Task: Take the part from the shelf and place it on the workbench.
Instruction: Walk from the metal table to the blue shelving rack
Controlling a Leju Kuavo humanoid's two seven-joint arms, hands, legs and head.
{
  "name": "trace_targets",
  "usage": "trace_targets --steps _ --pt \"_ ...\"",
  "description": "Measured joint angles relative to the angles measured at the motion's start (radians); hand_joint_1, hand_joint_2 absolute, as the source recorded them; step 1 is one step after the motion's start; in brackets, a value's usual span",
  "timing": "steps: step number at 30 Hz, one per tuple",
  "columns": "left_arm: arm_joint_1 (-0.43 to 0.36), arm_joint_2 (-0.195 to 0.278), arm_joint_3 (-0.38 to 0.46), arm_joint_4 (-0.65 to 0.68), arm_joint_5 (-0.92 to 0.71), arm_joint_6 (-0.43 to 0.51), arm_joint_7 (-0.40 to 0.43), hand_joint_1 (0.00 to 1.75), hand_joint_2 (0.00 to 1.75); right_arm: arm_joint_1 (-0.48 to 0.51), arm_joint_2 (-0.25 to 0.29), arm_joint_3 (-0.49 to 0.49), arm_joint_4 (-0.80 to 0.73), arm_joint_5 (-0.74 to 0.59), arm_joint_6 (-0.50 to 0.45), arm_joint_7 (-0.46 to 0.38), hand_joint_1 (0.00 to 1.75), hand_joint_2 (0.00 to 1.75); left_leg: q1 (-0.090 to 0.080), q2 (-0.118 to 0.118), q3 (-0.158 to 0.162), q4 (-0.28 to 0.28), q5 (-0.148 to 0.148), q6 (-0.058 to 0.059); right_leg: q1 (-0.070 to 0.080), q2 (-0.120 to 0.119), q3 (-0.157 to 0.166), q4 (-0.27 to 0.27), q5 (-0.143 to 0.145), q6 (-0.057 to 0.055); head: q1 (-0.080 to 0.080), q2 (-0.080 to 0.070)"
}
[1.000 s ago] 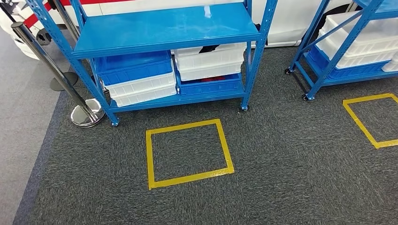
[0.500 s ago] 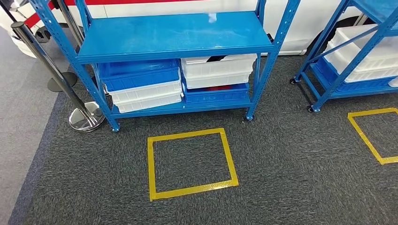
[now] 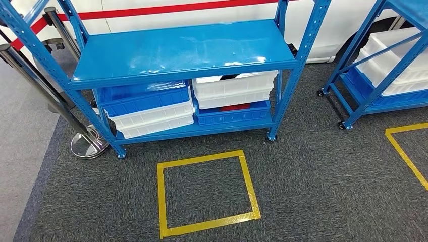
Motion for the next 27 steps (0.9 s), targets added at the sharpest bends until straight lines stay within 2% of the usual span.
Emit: trace_targets --steps 1,4,5,6,7,8,9,10,11,12,13,14,15,16,17,19,20,21,23,24,25,26,27 --pt "0.003 0.0 0.0 0.0 0.0 0.0 0.0 0.0 0.0 0.001 0.0 0.0 0.0 0.0 0.0 0.0 0.0 0.0 0.001 0.001 -0.008 -0.046 0.026 0.001 -0.002 0.0 0.022 0.0 -0.018 0.003 0.0 0.0" --pt "0.013 0.001 0.001 0.0 0.0 0.001 0.0 0.0 0.0 0.002 0.0 0.0 0.001 0.001 0.002 -0.001 0.0 0.0 -0.003 0.008 -0.014 -0.195 0.234 0.015 -0.002 0.001 0.065 -0.005 -0.061 0.018 0.0 0.0" --pt "0.014 0.001 0.001 0.0 0.0 0.001 0.0 0.0 0.0 0.001 0.0 0.0 0.002 0.001 0.004 -0.001 0.0 0.0 -0.005 0.009 -0.012 -0.219 0.274 0.023 -0.001 0.002 0.076 -0.009 -0.069 0.026 0.0 0.0" --pt "0.012 0.001 0.001 0.0 0.0 0.001 0.0 0.0 0.0 -0.003 0.0 0.0 0.002 0.001 0.005 -0.002 0.0 0.0 -0.007 0.008 -0.006 -0.231 0.281 0.031 0.0 0.003 0.084 -0.006 -0.066 0.035 0.0 0.0" --pt "0.009 0.0 0.001 0.0 0.0 0.001 0.0 0.0 0.0 -0.006 -0.001 0.0 0.001 0.001 0.006 -0.003 0.0 0.0 -0.006 0.006 0.009 -0.239 0.273 0.039 0.0 0.003 0.082 0.008 -0.054 0.043 0.0 0.0" --pt "0.008 0.0 0.001 0.0 0.0 0.001 0.0 0.0 0.0 -0.008 -0.001 0.0 0.001 0.001 0.006 -0.003 0.0 0.0 -0.004 0.004 0.025 -0.249 0.266 0.047 -0.001 0.002 0.066 0.048 -0.031 0.049 0.0 0.0" --pt "0.007 0.0 0.001 0.0 0.0 0.001 0.0 0.0 0.0 -0.01 -0.001 0.0 0.001 0.001 0.006 -0.003 0.0 0.0 -0.003 0.003 0.043 -0.259 0.258 0.054 -0.002 0.001 0.032 0.105 -0.008 0.052 0.0 0.0" --pt "0.005 -0.001 0.001 0.0 0.0 0.001 0.0 0.0 0.0 -0.012 -0.001 0.0 0.001 0.001 0.007 -0.003 0.0 0.0 -0.002 0.003 0.063 -0.268 0.25 0.059 -0.002 0.0 -0.01 0.171 0.0 0.053 0.0 0.0" --pt "0.005 -0.001 0.001 0.0 0.0 0.001 0.0 0.0 0.0 -0.012 -0.001 0.0 0.001 0.001 0.007 -0.004 0.0 0.0 -0.003 0.003 0.082 -0.274 0.239 0.064 -0.001 -0.001 -0.056 0.23 -0.012 0.051 0.0 0.0" --pt "0.004 -0.001 0.001 0.0 0.0 0.001 0.0 0.0 0.0 -0.012 -0.001 0.0 0.001 0.002 0.008 -0.004 0.0 0.0 -0.004 0.002 0.1 -0.278 0.227 0.067 -0.001 -0.002 -0.097 0.27 -0.047 0.05 0.0 0.0" --pt "0.004 -0.001 0.001 0.0 0.0 0.001 0.0 0.0 0.0 -0.011 -0.001 0.0 0.001 0.002 0.008 -0.004 0.0 0.0 -0.005 0.0 0.119 -0.281 0.213 0.069 -0.001 -0.002 -0.131 0.288 -0.094 0.049 0.0 0.0" --pt "0.005 -0.001 0.001 0.0 0.0 0.001 0.0 0.0 0.0 -0.009 -0.001 0.0 0.001 0.002 0.008 -0.004 0.0 0.0 -0.005 -0.002 0.139 -0.282 0.198 0.069 0.0 -0.002 -0.156 0.287 -0.138 0.048 0.0 0.0" --pt "0.007 -0.001 0.001 0.0 -0.001 0.001 0.0 0.0 0.0 -0.007 -0.002 0.0 0.001 0.002 0.008 -0.004 0.0 0.0 -0.006 -0.005 0.16 -0.282 0.181 0.068 0.0 -0.002 -0.172 0.264 -0.161 0.047 0.0 0.0" --pt "0.008 -0.001 0.001 0.0 -0.002 0.001 0.0 0.0 0.0 -0.004 -0.002 0.0 0.001 0.001 0.008 -0.005 0.0 0.0 -0.006 -0.008 0.182 -0.282 0.164 0.066 0.0 -0.002 -0.181 0.226 -0.153 0.045 0.0 0.0" --pt "0.01 -0.002 0.001 0.001 -0.003 0.001 0.0 0.0 0.0 0.0 -0.002 0.0 0.001 0.001 0.008 -0.005 0.0 0.0 -0.007 -0.009 0.2 -0.282 0.147 0.064 0.002 -0.003 -0.185 0.173 -0.1 0.041 0.0 0.0" --pt "0.011 -0.003 0.001 0.002 -0.006 0.0 0.001 0.0 0.0 0.007 -0.002 0.0 0.002 0.0 0.008 -0.006 0.0 0.0 -0.011 -0.01 0.231 -0.28 0.112 0.056 0.008 -0.005 -0.189 0.07 0.058 0.035 0.0 0.0" --pt "0.01 -0.004 0.001 0.002 -0.007 0.0 0.003 0.0 0.0 0.007 -0.002 0.0 0.003 0.0 0.008 -0.007 0.0 0.0 -0.012 -0.011 0.246 -0.283 0.097 0.051 0.011 -0.006 -0.188 0.041 0.113 0.033 0.0 0.0" --pt "0.007 -0.004 0.001 0.002 -0.009 0.0 0.004 0.0 0.0 0.006 -0.002 -0.001 0.003 -0.001 0.007 -0.008 0.0 0.0 -0.014 -0.012 0.258 -0.28 0.092 0.045 0.012 -0.005 -0.183 0.029 0.132 0.03 0.0 0.0" --pt "0.0 -0.003 0.001 0.002 -0.011 -0.001 0.005 0.0 0.0 0.001 -0.001 -0.001 0.002 -0.003 0.006 -0.008 0.0 0.0 -0.014 -0.011 0.252 -0.233 0.115 0.034 0.01 -0.002 -0.157 0.024 0.113 0.018 0.0 0.0" --pt "-0.003 -0.003 0.001 0.002 -0.011 -0.001 0.005 0.0 0.0 0.001 -0.001 -0.001 0.002 -0.003 0.006 -0.009 0.0 0.0 -0.013 -0.01 0.225 -0.177 0.138 0.029 0.008 -0.001 -0.141 0.018 0.103 0.011 0.0 0.0" --pt "-0.005 -0.003 0.001 0.002 -0.012 -0.002 0.006 0.0 0.0 0.0 0.0 -0.001 0.002 -0.003 0.005 -0.009 0.0 0.0 -0.011 -0.008 0.185 -0.11 0.149 0.025 0.007 -0.002 -0.124 0.014 0.092 0.006 0.0 0.0" --pt "-0.006 -0.003 0.001 0.002 -0.012 -0.002 0.006 0.0 0.0 0.0 0.0 -0.001 0.002 -0.003 0.004 -0.009 0.0 0.0 -0.009 -0.005 0.14 -0.047 0.14 0.02 0.007 -0.002 -0.107 0.01 0.08 0.002 0.0 0.0" --pt "-0.005 -0.003 0.001 0.002 -0.012 -0.002 0.006 0.0 0.0 0.0 0.0 -0.001 0.002 -0.003 0.004 -0.009 0.0 0.0 -0.007 -0.004 0.097 0.002 0.108 0.015 0.007 -0.001 -0.089 0.009 0.065 0.0 0.0 0.0"
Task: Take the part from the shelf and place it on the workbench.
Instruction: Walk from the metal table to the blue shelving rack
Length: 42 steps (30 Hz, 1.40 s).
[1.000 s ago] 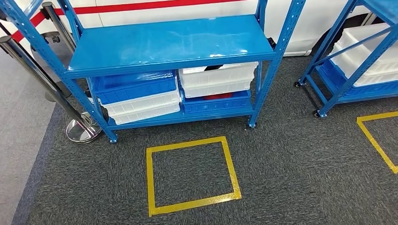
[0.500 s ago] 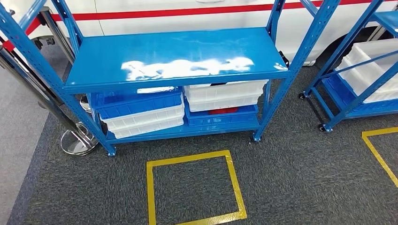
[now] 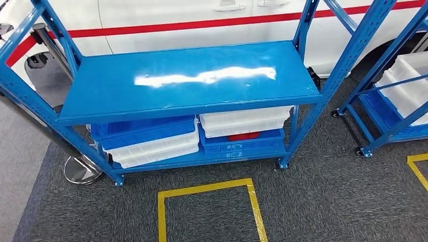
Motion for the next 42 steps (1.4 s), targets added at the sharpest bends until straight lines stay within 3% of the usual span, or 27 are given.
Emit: trace_targets --steps 2,3,4,5,7,8,9,11,13,14,16,17,18,19,21,22,24,25,27,29,31,33,34,37,39,40,42 --pt "0.003 0.0 0.0 0.0 0.0 0.0 0.0 0.0 0.0 0.0 0.0 0.0 0.0 0.0 -0.001 0.0 0.0 0.0 0.003 0.002 -0.063 0.035 -0.094 -0.007 0.0 0.003 0.038 -0.001 -0.031 0.0 0.0 0.0" --pt "0.005 0.0 0.0 0.0 0.0 0.0 0.001 0.0 0.0 0.0 0.0 0.0 0.0 0.0 -0.001 0.0 0.0 0.0 0.003 0.003 -0.082 0.02 -0.125 -0.008 0.0 0.004 0.058 -0.001 -0.047 0.001 0.0 0.0" --pt "0.007 0.0 0.0 0.0 0.0 0.0 0.001 0.0 0.0 0.0 0.0 0.0 0.0 0.0 -0.002 0.0 0.0 0.0 0.003 0.003 -0.091 -0.013 -0.126 -0.006 0.0 0.005 0.079 -0.001 -0.063 0.002 0.0 0.0" --pt "0.009 0.0 0.0 0.0 0.0 0.0 0.001 0.0 0.0 0.001 0.001 0.0 0.0 0.0 -0.002 0.0 0.0 0.0 0.002 0.004 -0.096 -0.062 -0.089 -0.001 0.0 0.005 0.1 -0.001 -0.08 0.004 0.0 0.0" --pt "0.016 0.002 0.0 0.0 0.001 0.0 0.001 0.0 0.0 0.003 0.002 0.0 0.001 0.0 -0.002 0.0 0.0 0.0 -0.002 0.005 -0.1 -0.164 0.054 0.013 0.001 0.007 0.133 -0.002 -0.11 0.01 0.0 0.0" --pt "0.019 0.002 0.0 0.0 0.0 0.0 0.002 0.0 0.0 0.003 0.003 -0.001 0.002 0.0 -0.002 0.0 0.0 0.0 -0.006 0.006 -0.097 -0.194 0.112 0.02 0.002 0.009 0.146 -0.005 -0.124 0.016 0.0 0.0" --pt "0.02 0.003 0.0 0.0 0.0 -0.001 0.003 0.0 0.0 0.002 0.004 -0.001 0.002 0.0 -0.003 0.0 0.0 0.0 -0.008 0.007 -0.093 -0.209 0.142 0.027 0.003 0.01 0.159 -0.006 -0.132 0.023 0.0 0.0" --pt "0.015 0.003 0.0 0.0 0.0 -0.002 0.005 0.0 0.0 -0.004 0.004 -0.002 0.001 -0.001 -0.005 -0.001 0.0 0.0 -0.008 0.005 -0.067 -0.226 0.142 0.039 0.002 0.011 0.173 0.006 -0.127 0.039 0.0 0.0" --pt "0.009 0.003 0.0 0.0 0.0 -0.002 0.008 0.0 0.0 -0.008 0.004 -0.004 0.0 -0.003 -0.006 -0.001 0.0 0.0 -0.005 0.004 -0.036 -0.249 0.139 0.049 0.001 0.007 0.143 0.073 -0.111 0.049 0.0 0.0" --pt "0.007 0.003 0.0 0.0 0.0 -0.002 0.01 0.0 0.0 -0.01 0.005 -0.005 0.0 -0.004 -0.007 -0.001 0.0 0.0 -0.003 0.004 -0.023 -0.258 0.134 0.053 0.0 0.006 0.11 0.123 -0.122 0.051 0.0 0.0" --pt "0.004 0.004 0.0 0.0 -0.002 -0.002 0.015 0.0 0.0 -0.011 0.006 -0.012 0.0 -0.008 -0.008 -0.002 0.0 0.0 -0.004 0.004 -0.002 -0.265 0.119 0.059 0.001 0.003 0.036 0.217 -0.181 0.055 0.0 0.0" --pt "0.004 0.004 0.0 0.0 -0.005 -0.003 0.018 0.0 0.0 -0.01 0.007 -0.015 0.0 -0.01 -0.008 -0.002 0.0 0.0 -0.005 0.004 0.01 -0.266 0.11 0.06 0.001 0.003 0.006 0.241 -0.209 0.056 0.0 0.0" --pt "0.005 0.004 0.0 0.0 -0.008 -0.003 0.021 0.0 0.0 -0.009 0.007 -0.018 0.0 -0.014 -0.009 -0.001 0.0 0.0 -0.005 0.002 0.021 -0.266 0.101 0.061 0.001 0.002 -0.013 0.242 -0.218 0.056 0.0 0.0" --pt "0.006 0.004 0.0 0.0 -0.011 -0.004 0.023 0.0 0.0 -0.007 0.007 -0.021 0.001 -0.017 -0.01 -0.001 0.0 0.0 -0.005 0.001 0.034 -0.266 0.091 0.06 0.001 0.002 -0.021 0.217 -0.2 0.055 0.0 0.0" --pt "0.007 0.004 0.0 0.0 -0.017 -0.007 0.028 0.0 0.0 -0.003 0.007 -0.028 0.001 -0.023 -0.014 -0.001 0.0 0.0 -0.005 0.0 0.058 -0.267 0.072 0.054 0.001 0.0 -0.007 0.107 -0.095 0.049 0.0 0.0" --pt "0.007 0.004 0.0 0.0 -0.019 -0.009 0.03 0.0 0.0 -0.002 0.007 -0.032 0.001 -0.025 -0.017 0.0 0.0 0.0 -0.006 -0.001 0.068 -0.266 0.063 0.049 0.004 -0.002 0.0 0.058 -0.061 0.046 0.0 0.0" --pt "0.005 0.004 -0.001 0.0 -0.022 -0.01 0.033 0.0 0.0 -0.001 0.009 -0.04 0.001 -0.029 -0.023 0.0 0.0 0.0 -0.009 0.0 0.079 -0.262 0.05 0.036 0.008 -0.004 0.007 0.013 -0.03 0.034 0.0 0.0" --pt "0.004 0.005 -0.001 0.0 -0.024 -0.011 0.034 0.0 0.0 -0.001 0.01 -0.043 0.0 -0.031 -0.024 0.0 0.0 0.0 -0.01 -0.001 0.083 -0.257 0.048 0.03 0.009 -0.005 0.007 0.013 -0.036 0.026 0.0 0.0" --pt "0.002 0.007 -0.002 0.0 -0.028 -0.014 0.035 0.0 0.0 -0.001 0.012 -0.046 0.0 -0.033 -0.025 0.0 0.0 0.87 -0.011 0.001 0.087 -0.243 0.039 0.02 0.004 -0.005 0.017 0.006 -0.016 0.012 0.0 0.0" --pt "0.0 0.008 -0.005 0.0 -0.032 -0.016 0.036 0.0 0.0 -0.002 0.014 -0.05 0.0 -0.033 -0.025 -0.001 0.0 1.75 -0.008 0.003 0.061 -0.189 -0.003 0.01 0.002 -0.007 0.023 0.002 -0.014 0.003 0.0 0.0" --pt "-0.002 0.008 -0.008 0.0 -0.033 -0.018 0.036 0.0 0.0 -0.002 0.015 -0.053 0.0 -0.033 -0.025 -0.002 0.0 1.75 -0.004 0.004 0.002 -0.078 -0.063 0.001 0.003 -0.007 0.022 0.001 -0.016 -0.001 0.0 0.0" --pt "0.0 0.008 -0.01 0.0 -0.033 -0.019 0.036 0.0 0.0 -0.002 0.015 -0.057 0.0 -0.033 -0.024 -0.006 0.0 1.75 0.0 0.004 -0.05 -0.003 -0.083 -0.003 0.004 -0.007 0.023 0.002 -0.02 -0.002 0.0 0.0" --pt "0.001 0.008 -0.011 0.0 -0.032 -0.02 0.035 0.0 0.0 -0.002 0.015 -0.059 0.0 -0.033 -0.024 -0.008 0.0 1.75 0.0 0.004 -0.056 -0.009 -0.066 -0.003 0.004 -0.006 0.026 0.002 -0.022 -0.002 0.0 0.0" --pt "0.001 0.01 -0.013 0.0 -0.029 -0.019 0.031 0.0 0.0 -0.002 0.018 -0.062 0.0 -0.033 -0.023 -0.01 0.0 1.75 -0.006 0.007 0.001 -0.187 0.046 0.014 0.005 -0.006 0.037 0.001 -0.028 0.003 0.0 0.0" --pt "0.0 0.013 -0.014 0.0 -0.029 -0.019 0.03 0.0 0.0 -0.003 0.021 -0.066 0.0 -0.033 -0.025 -0.006 0.0 1.75 -0.01 0.009 0.018 -0.252 0.073 0.019 0.008 -0.006 0.037 0.004 -0.034 0.01 0.0 0.0" --pt "0.001 0.014 -0.014 0.0 -0.029 -0.019 0.031 0.0 0.0 -0.004 0.021 -0.067 0.0 -0.031 -0.027 0.0 0.0 1.75 -0.012 0.009 0.016 -0.254 0.068 0.019 0.009 -0.005 0.037 0.004 -0.036 0.013 0.0 0.0" --pt "0.003 0.015 -0.014 0.0 -0.028 -0.021 0.034 0.0 0.0 -0.005 0.021 -0.068 0.0 -0.026 -0.038 0.01 0.0 1.75 -0.012 0.009 0.017 -0.259 0.086 0.021 0.008 -0.005 0.04 0.002 -0.038 0.019 0.001 0.0"
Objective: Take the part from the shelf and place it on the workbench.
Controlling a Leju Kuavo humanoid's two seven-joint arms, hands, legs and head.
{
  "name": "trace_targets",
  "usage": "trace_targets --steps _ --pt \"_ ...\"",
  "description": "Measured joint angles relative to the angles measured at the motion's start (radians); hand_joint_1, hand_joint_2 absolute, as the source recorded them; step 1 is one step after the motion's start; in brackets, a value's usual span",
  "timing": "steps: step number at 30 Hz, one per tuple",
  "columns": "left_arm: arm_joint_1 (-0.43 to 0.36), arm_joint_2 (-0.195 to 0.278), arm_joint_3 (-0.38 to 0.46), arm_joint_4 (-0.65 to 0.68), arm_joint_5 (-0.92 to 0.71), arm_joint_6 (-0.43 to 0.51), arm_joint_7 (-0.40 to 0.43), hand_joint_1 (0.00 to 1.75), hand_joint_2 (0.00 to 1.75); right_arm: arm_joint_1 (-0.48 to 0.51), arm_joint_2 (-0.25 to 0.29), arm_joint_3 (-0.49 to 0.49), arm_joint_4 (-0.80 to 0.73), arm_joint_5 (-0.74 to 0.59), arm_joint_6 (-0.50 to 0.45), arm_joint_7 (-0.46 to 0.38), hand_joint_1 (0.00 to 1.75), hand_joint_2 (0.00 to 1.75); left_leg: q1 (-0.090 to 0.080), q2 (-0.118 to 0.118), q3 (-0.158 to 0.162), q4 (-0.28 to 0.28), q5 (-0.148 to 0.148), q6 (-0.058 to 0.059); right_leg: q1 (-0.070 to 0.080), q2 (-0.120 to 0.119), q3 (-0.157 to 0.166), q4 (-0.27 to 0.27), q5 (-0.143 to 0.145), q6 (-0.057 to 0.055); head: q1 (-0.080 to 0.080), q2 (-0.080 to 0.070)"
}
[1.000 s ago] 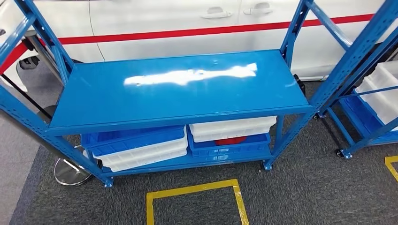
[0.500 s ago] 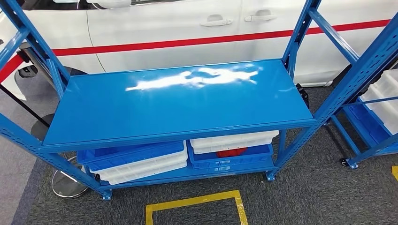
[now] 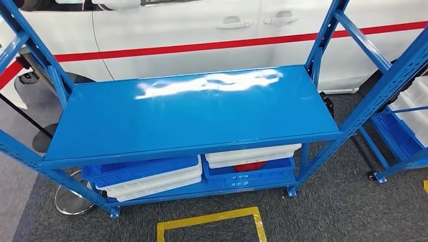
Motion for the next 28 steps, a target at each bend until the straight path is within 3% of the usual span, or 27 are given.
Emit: trace_targets --steps 2,8,12,18,28 --pt "0.0 0.001 0.0 0.0 0.003 -0.001 0.003 0.0 0.0 0.0 0.001 -0.001 0.0 0.004 -0.011 0.001 0.0 1.75 -0.001 0.0 0.003 -0.001 0.001 0.008 0.0 0.0 0.005 -0.005 0.001 0.005 0.0 0.0" --pt "-0.002 0.0 0.0 0.0 0.014 0.002 0.024 0.0 0.0 -0.002 0.001 -0.006 0.0 0.008 -0.018 -0.007 0.0 1.75 -0.001 0.0 0.004 -0.001 0.0 0.014 0.0 0.0 0.012 -0.014 0.003 0.01 0.0 0.0" --pt "-0.003 0.0 0.001 0.0 0.019 0.009 0.051 0.0 1.75 -0.003 0.001 -0.006 0.0 0.012 -0.014 -0.009 0.0 1.75 -0.001 0.0 0.005 -0.001 -0.002 0.018 0.0 0.0 0.014 -0.017 0.003 0.013 0.0 0.0" --pt "-0.001 0.003 -0.007 -0.001 0.035 0.029 0.086 0.0 1.75 -0.004 0.0 -0.005 -0.003 0.023 -0.014 0.01 0.0 1.75 -0.001 0.0 0.005 -0.001 -0.003 0.019 0.0 0.0 0.014 -0.018 0.002 0.015 0.0 0.0" --pt "0.032 0.034 -0.177 -0.025 0.22 0.014 0.148 0.0 1.75 0.019 -0.009 0.044 -0.036 -0.067 0.03 0.015 0.0 1.75 0.0 0.0 0.005 -0.001 -0.004 0.019 0.001 0.0 0.014 -0.018 0.002 0.015 0.0 0.0"
